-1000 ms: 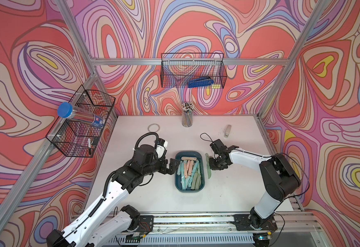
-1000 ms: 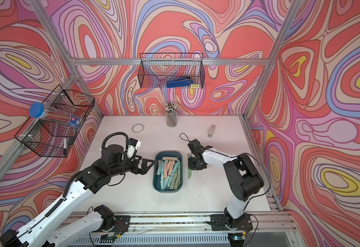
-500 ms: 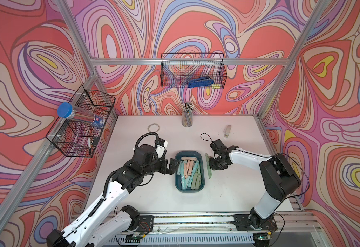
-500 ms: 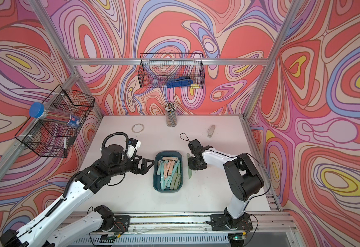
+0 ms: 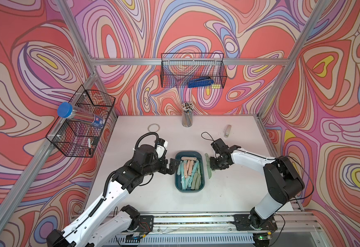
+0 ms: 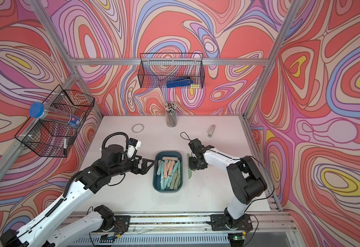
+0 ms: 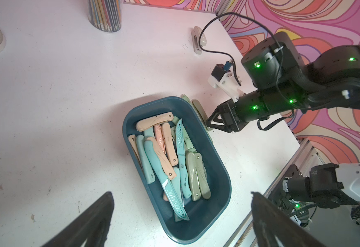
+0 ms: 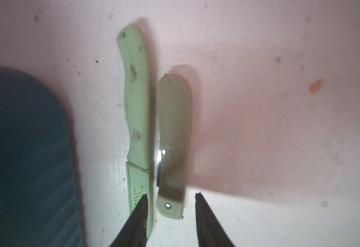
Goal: Take the fruit knife out of the storage box
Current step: Place the fruit knife at the center of the board, then pick up the fruit knife from the storage box.
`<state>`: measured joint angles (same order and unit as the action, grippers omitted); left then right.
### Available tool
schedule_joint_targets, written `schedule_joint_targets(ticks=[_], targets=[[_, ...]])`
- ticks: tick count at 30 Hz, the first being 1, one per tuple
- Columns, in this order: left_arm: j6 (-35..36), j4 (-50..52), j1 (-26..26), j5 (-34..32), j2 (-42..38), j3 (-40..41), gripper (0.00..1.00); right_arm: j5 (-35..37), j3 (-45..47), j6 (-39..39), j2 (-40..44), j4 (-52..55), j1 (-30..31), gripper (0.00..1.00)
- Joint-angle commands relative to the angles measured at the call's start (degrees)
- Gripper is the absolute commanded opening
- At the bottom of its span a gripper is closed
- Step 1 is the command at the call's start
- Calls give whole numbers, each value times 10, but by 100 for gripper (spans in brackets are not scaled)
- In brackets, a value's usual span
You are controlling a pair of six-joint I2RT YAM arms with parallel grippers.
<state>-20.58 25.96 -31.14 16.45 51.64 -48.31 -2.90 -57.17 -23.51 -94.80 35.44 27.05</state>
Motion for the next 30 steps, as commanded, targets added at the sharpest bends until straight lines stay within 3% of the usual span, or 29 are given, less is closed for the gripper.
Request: schedule_joint_targets(ticks=[1, 8, 13, 22, 30], targets=[[9, 3, -2, 8, 9, -1, 100, 4, -11, 3, 31, -1, -2, 44], [-9, 1, -15, -22, 34, 6, 100, 5, -9, 5, 59, -15, -2, 47], [-39, -24, -86, -82, 92, 11, 96, 11, -9, 6, 70, -18, -2, 48], [-138, -75, -127, -121, 206, 26, 62, 10, -17, 6, 92, -11, -2, 49], [-182, -62, -171, -186, 296, -8, 52, 9, -28, 8, 88, -7, -2, 49]])
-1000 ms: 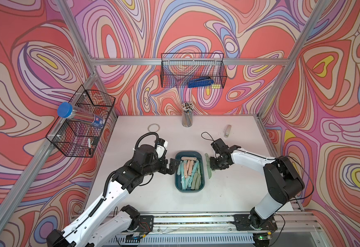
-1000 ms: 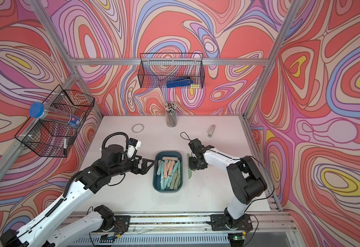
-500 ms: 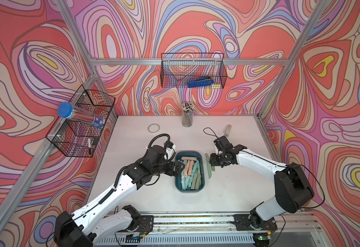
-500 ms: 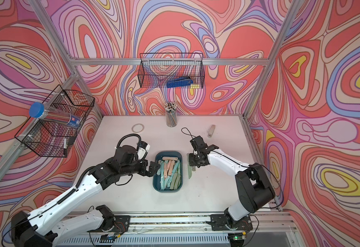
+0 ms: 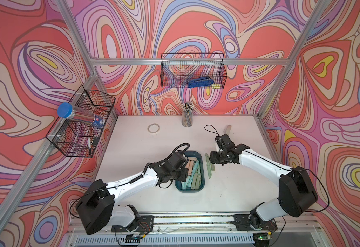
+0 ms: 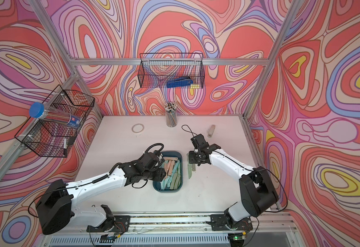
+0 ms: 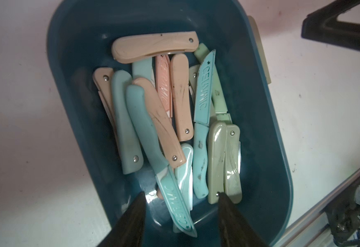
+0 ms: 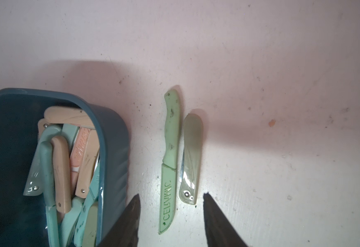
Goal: Take the fruit knife out of the storage box
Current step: Pick up the fruit knife from the storage box.
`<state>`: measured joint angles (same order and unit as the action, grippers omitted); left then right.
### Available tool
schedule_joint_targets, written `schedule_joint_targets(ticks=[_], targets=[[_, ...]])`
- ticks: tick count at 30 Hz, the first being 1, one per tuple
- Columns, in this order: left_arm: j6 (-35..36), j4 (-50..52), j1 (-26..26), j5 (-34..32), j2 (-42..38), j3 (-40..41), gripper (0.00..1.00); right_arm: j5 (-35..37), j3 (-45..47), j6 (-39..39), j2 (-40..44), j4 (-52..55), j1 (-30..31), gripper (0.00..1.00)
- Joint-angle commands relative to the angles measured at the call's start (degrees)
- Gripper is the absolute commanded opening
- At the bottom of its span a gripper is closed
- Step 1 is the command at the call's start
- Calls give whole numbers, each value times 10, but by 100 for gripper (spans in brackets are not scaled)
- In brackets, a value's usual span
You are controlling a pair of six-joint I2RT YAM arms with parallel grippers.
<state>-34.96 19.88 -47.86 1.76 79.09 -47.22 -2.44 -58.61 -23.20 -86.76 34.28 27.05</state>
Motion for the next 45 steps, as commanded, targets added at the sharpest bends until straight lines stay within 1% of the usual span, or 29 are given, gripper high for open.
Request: schedule_joint_targets(ticks=[1, 4, 14, 16, 21, 31, 37, 42, 45], targets=[[-44, -4, -5, -40, 28, -20, 50, 5, -14, 5, 8, 5, -2, 49], [-57, -13, -5, -41, 45, -16, 46, 3, -16, 8, 10, 7, -2, 49], [-59, -28, -5, -40, 103, -30, 40, 4, -16, 8, 7, 6, -2, 50], [-62, -25, -5, -49, 105, -29, 38, 3, -15, 9, 6, 5, -2, 50], [-68, -2, -3, -83, 98, -28, 38, 3, -12, 6, 7, 3, -2, 50], [-66, 24, -4, -77, 150, -54, 37, 5, -9, 4, 9, 2, -2, 50], [-60, 40, -3, -80, 175, -76, 32, 7, -6, 5, 12, 3, -2, 50], [-55, 42, -4, -79, 175, -83, 23, 11, -5, 5, 14, 4, -2, 50], [-52, 42, -3, -78, 177, -85, 20, 11, -5, 4, 16, 4, -2, 51]])
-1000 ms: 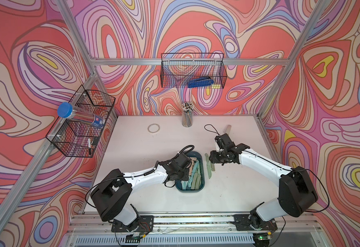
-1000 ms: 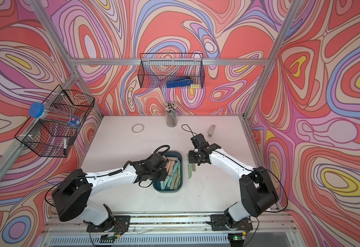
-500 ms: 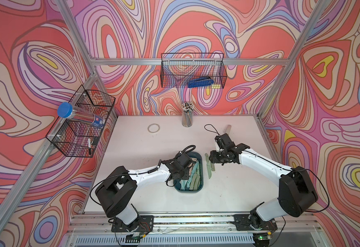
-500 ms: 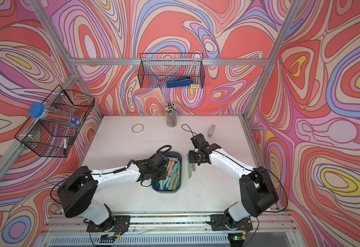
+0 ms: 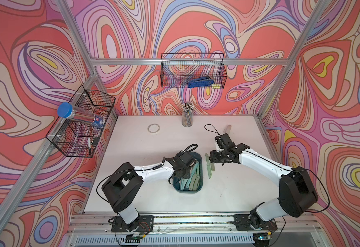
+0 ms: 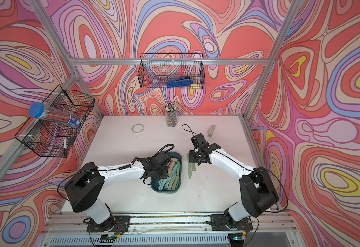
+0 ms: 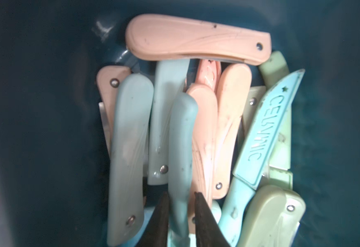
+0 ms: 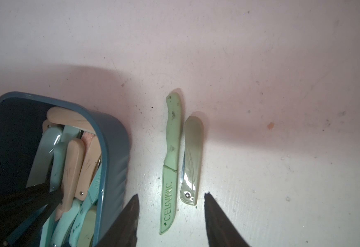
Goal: Take the fruit knife out of the storage box
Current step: Pick up the fruit knife from the storage box.
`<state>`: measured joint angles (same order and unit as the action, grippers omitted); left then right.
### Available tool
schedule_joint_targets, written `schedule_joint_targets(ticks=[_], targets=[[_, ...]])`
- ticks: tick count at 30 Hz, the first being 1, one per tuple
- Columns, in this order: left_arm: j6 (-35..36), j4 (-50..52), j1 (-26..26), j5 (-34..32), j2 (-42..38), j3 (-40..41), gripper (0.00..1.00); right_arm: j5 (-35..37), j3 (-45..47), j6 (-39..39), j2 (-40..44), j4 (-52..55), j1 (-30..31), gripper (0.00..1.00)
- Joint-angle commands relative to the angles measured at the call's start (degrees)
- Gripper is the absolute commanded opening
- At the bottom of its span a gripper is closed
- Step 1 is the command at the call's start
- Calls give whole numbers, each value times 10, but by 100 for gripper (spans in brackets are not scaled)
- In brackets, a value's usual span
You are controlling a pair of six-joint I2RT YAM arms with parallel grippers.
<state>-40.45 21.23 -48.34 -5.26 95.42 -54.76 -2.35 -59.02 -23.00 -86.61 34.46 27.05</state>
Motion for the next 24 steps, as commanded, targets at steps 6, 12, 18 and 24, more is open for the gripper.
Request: schedule_joint_targets(ticks=[6, 12, 18, 24], targets=[[3, 33, 1, -9, 13, -9, 14, 8, 0, 2, 15, 1, -2, 51], [10, 58, 1, -28, -8, -20, 9, 8, 2, 2, 14, 0, -2, 51], [24, 82, 2, -33, -41, -38, 8, 9, 3, 2, 15, 0, -2, 51], [46, 82, 10, -17, -93, -47, 8, 7, 5, 1, 13, -3, -2, 51]])
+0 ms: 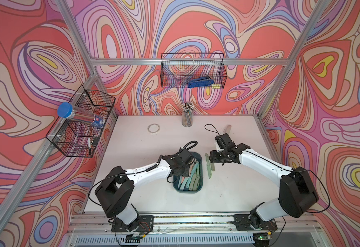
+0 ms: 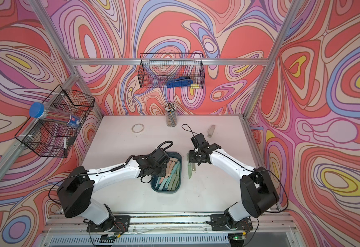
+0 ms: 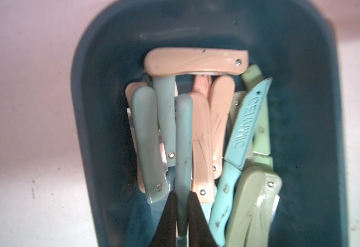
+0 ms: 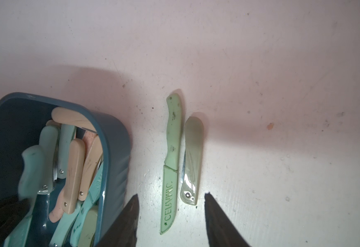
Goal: Take the fruit knife out of the storage box
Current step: Pick up the fruit knife from the storage box, then place the fruit knife at the center of the board.
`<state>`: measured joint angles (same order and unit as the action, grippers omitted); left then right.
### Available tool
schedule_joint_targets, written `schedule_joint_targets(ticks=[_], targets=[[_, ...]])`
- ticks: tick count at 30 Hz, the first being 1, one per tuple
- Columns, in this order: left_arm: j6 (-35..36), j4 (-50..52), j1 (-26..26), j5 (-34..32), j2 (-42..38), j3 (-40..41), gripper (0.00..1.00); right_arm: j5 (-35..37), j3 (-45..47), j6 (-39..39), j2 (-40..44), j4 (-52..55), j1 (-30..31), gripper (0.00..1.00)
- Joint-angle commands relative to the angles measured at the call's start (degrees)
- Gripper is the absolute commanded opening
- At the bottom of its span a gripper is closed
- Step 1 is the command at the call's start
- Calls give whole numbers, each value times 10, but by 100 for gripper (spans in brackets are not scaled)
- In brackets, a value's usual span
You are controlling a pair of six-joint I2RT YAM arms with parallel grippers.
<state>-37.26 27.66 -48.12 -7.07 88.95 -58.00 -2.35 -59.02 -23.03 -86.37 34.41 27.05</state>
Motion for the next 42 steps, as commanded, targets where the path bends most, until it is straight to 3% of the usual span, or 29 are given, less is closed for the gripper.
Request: schedule_joint_targets(ticks=[1, 6, 12, 19, 26, 35, 42], targets=[[18, 14, 16, 15, -38, -13, 9, 5, 4, 2, 9, -3, -2, 51], [27, 10, 82, 91, -93, -2, 8, 5, 6, 2, 10, -4, -2, 51], [67, 24, 166, 109, -149, 30, 9, 3, 5, 2, 7, -7, -2, 51], [70, -47, 265, 165, -172, 119, 9, 2, -5, 11, -2, 0, -2, 51], [91, -158, 273, 236, -93, 140, 14, -6, -15, 13, -14, 0, -2, 51], [96, -217, 287, 261, 11, 131, 14, -8, -17, 9, -13, 3, -2, 51], [96, -245, 291, 261, 43, 133, 14, -7, -24, 11, -19, 7, -2, 51]])
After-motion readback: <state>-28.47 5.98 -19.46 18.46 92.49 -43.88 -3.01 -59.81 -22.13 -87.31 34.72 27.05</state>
